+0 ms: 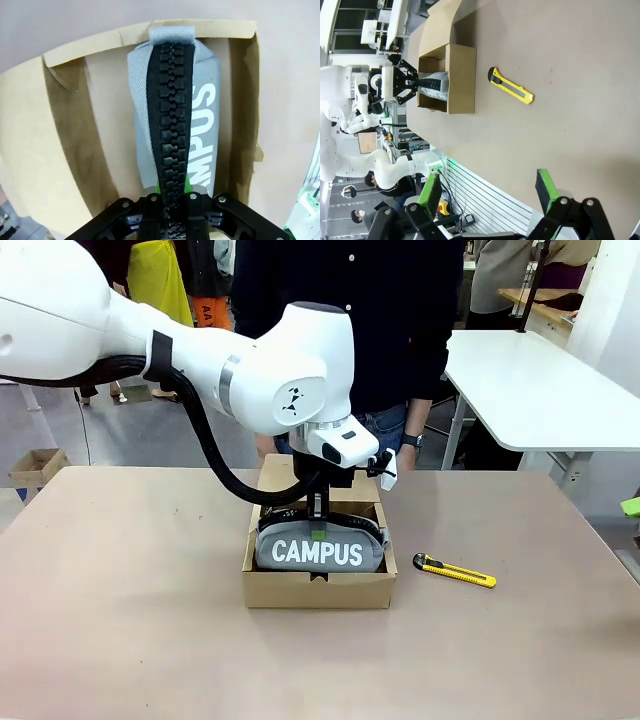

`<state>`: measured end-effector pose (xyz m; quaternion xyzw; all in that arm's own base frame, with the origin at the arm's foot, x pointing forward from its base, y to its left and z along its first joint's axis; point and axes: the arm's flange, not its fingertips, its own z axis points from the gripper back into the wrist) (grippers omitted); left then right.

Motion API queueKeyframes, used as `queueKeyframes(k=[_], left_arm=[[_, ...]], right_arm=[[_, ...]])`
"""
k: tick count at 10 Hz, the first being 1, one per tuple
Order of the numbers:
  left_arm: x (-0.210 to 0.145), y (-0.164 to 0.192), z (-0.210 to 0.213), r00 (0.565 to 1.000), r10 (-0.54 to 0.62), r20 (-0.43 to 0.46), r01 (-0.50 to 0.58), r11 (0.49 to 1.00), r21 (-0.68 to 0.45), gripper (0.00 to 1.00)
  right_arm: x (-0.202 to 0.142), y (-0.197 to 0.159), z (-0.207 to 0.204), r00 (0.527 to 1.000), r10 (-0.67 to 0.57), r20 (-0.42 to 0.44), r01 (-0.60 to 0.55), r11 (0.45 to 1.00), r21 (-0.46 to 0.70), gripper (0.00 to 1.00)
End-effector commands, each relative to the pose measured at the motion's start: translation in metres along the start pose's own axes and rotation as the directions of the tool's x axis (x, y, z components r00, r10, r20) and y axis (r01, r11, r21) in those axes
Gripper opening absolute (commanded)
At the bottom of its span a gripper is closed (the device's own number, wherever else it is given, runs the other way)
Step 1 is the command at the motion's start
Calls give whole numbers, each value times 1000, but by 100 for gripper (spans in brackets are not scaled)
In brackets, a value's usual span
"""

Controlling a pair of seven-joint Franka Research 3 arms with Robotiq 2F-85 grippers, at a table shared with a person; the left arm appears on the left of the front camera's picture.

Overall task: Pack the items into the box.
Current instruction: Pick up the item indicated by the person and place it inside the Mailer Box.

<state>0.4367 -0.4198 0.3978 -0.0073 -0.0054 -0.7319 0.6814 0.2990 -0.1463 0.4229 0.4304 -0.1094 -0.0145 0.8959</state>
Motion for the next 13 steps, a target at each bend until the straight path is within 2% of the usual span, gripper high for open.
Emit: queueKeyframes(k=[1, 2, 3, 4, 5, 7, 8, 9, 13], left_arm=[[1, -4, 0, 1000, -30, -4, 30, 1000, -1, 10], [1, -3, 0, 999, -33, 0, 33, 999, -8, 10], [1, -3, 0, 999, -36, 2, 36, 999, -12, 50], [1, -2, 0, 999, -47, -5, 47, 999, -12, 67], [1, -2, 0, 999, -49, -10, 48, 999, -7, 100], [-2, -1, 2, 999, -43, 11, 43, 999, -10, 100], [-3, 0, 4, 999, -43, 16, 43, 999, -5, 91], [-3, -1, 5, 999, -42, 14, 42, 999, 0, 100], [-5, -1, 8, 999, -45, 22, 45, 999, 12, 100]], right_arm=[[-2, -2, 2, 1000, 18, -9, -18, 1000, -5, 100], [-2, -2, 2, 1000, 18, -9, -18, 1000, -5, 100], [-2, -2, 2, 1000, 18, -9, -18, 1000, -5, 100], [-2, -2, 2, 1000, 18, -9, -18, 1000, -5, 100], [-2, -2, 2, 1000, 18, -9, -18, 1000, -5, 100], [-2, -2, 2, 1000, 18, -9, -18, 1000, -5, 100], [-2, -2, 2, 1000, 18, -9, -18, 1000, -5, 100], [-2, -2, 2, 1000, 18, -9, -18, 1000, -5, 100], [-2, -2, 2, 1000, 18, -9, -18, 1000, -5, 100]])
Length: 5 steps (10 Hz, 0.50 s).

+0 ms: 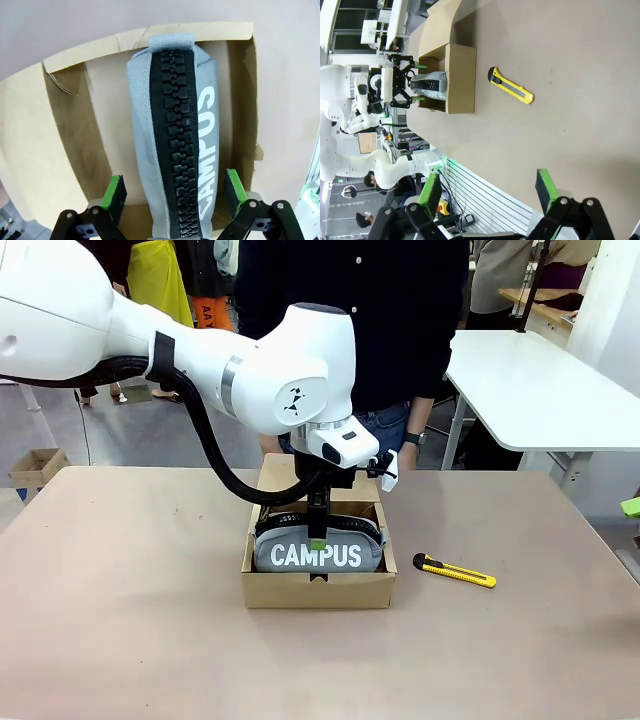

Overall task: Pack the items into the box.
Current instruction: Pick up the item indicated by the person and place it inside the Mailer Box.

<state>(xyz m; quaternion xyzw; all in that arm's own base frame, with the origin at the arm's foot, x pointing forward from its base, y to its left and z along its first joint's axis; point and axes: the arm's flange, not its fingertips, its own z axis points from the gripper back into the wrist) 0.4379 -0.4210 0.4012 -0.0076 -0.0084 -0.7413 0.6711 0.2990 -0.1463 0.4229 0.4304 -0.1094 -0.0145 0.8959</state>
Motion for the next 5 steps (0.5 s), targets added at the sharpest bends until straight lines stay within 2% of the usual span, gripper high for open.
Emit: queueKeyframes(k=[1, 2, 4, 5], left_arm=[[-10, -2, 10, 999, -13, 29, 12, 1000, 15, 100], [-18, -3, 23, 999, 1, 45, -3, 999, 35, 100], [-59, -4, 77, 990, 70, 119, -81, 992, 95, 100], [-106, -9, 116, 952, 76, 296, -106, 991, 84, 100]], right_arm=[[-2, -2, 2, 1000, 18, -9, -18, 1000, -5, 100], [-2, -2, 2, 1000, 18, -9, -18, 1000, -5, 100], [-2, -2, 2, 1000, 18, -9, -18, 1000, -5, 100], [-2, -2, 2, 1000, 18, -9, -18, 1000, -5, 100]])
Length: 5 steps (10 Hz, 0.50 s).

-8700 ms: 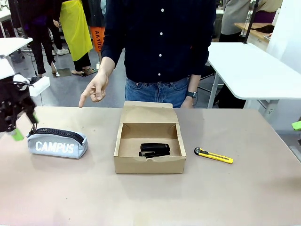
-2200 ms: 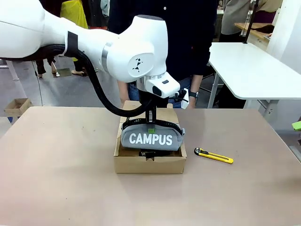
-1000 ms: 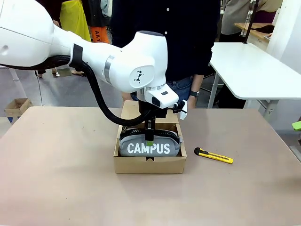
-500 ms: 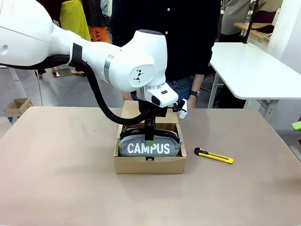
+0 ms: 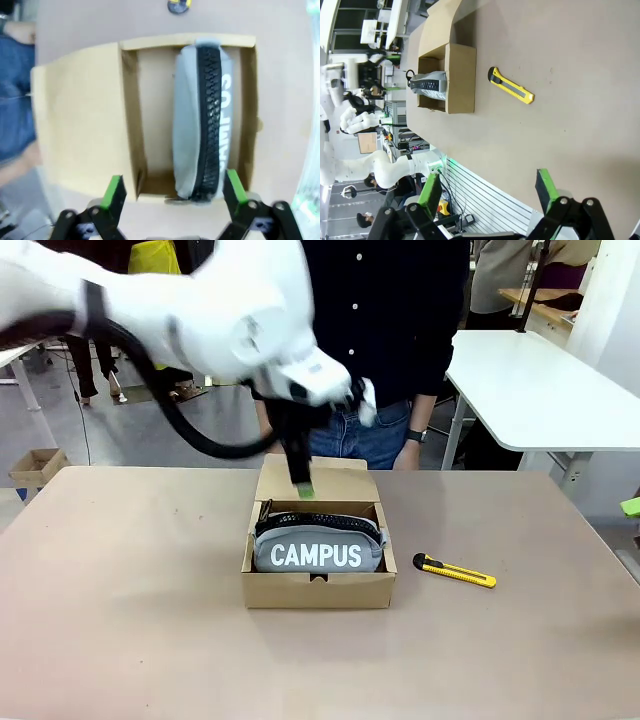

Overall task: Pack the items into the box.
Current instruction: Pick up the item indicated by the person and place it inside the Mailer Box.

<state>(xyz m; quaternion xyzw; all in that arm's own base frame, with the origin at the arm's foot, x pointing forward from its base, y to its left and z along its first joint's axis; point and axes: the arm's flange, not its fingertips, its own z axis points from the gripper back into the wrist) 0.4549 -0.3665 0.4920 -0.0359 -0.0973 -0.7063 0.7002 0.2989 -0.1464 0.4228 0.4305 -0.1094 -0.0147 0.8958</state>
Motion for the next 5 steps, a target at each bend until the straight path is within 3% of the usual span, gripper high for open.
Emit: queueKeyframes(k=[1, 2, 4, 5], left_arm=[[-97, -14, 64, 956, 61, 289, -53, 998, -35, 100], [-151, -15, 80, 930, 246, 271, -237, 969, -68, 100], [-263, -30, 80, 796, 503, 337, -435, 862, -261, 100], [-305, -43, 74, 716, 515, 472, -364, 852, -377, 100]], right_arm=[[-2, -1, 2, 1000, 19, -9, -19, 1000, -5, 100], [-2, -1, 2, 1000, 19, -9, -19, 1000, -5, 100], [-2, -1, 2, 1000, 19, -9, -19, 1000, -5, 100], [-2, -1, 2, 1000, 19, -9, -19, 1000, -5, 100]])
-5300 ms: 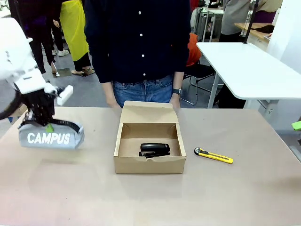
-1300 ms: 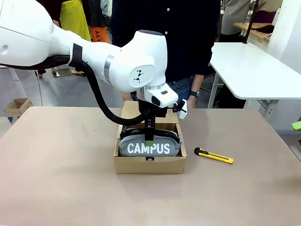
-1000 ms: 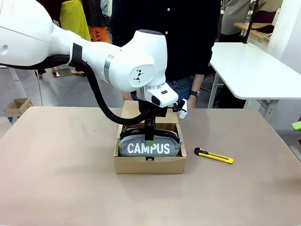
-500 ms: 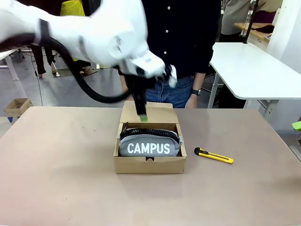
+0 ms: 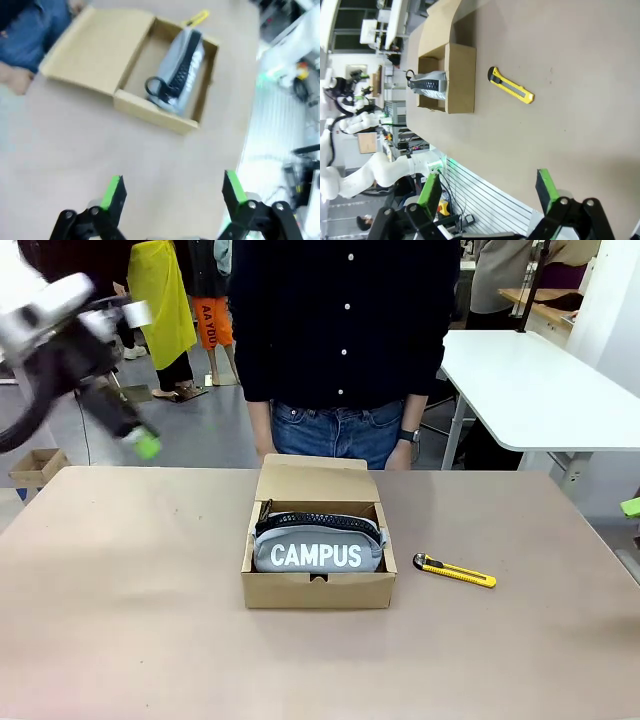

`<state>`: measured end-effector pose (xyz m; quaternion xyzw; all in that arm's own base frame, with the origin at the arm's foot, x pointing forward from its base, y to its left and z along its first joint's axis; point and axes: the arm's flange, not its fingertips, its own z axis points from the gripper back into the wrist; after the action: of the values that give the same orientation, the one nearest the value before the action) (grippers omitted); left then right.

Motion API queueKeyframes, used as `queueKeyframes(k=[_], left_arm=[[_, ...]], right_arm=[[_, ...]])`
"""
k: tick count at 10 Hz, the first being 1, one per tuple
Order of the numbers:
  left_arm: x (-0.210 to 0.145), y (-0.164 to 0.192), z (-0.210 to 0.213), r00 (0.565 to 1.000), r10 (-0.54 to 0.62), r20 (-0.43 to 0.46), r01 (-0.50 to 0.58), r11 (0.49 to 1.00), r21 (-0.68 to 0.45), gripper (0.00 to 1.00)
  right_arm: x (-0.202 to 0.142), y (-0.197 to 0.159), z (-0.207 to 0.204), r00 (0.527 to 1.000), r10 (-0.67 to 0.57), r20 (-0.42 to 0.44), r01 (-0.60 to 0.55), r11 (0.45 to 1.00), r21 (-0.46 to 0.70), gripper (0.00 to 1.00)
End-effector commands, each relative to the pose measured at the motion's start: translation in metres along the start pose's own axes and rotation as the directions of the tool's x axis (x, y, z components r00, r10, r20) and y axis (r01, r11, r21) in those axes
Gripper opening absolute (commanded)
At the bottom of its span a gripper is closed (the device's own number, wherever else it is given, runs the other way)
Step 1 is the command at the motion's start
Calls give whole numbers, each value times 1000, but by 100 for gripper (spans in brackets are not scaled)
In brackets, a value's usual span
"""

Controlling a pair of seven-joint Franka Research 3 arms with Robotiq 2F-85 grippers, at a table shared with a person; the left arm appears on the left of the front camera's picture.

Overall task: Pack the items into the box.
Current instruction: Pick up the item indicated by the person and place it inside the Mailer Box.

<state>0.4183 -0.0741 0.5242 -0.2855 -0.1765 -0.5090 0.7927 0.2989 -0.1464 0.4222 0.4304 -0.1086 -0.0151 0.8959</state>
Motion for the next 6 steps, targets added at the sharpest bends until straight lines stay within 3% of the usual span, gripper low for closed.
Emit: queueKeyframes(k=[1, 2, 4, 6], left_arm=[[-78, 13, 8, 950, 60, 307, 1, 981, -193, 100], [-127, 21, 8, 880, 84, 467, 63, 955, -291, 100], [-208, 31, -28, 854, 326, 405, -104, 870, -481, 100], [-239, 41, -61, 787, 478, 391, -227, 813, -537, 100]], right_arm=[[-2, -1, 2, 1000, 20, -8, -20, 1000, -5, 100], [-2, -1, 2, 1000, 20, -8, -20, 1000, -5, 100], [-2, -1, 2, 1000, 20, -8, -20, 1000, -5, 100], [-2, -1, 2, 1000, 20, -8, -20, 1000, -5, 100]])
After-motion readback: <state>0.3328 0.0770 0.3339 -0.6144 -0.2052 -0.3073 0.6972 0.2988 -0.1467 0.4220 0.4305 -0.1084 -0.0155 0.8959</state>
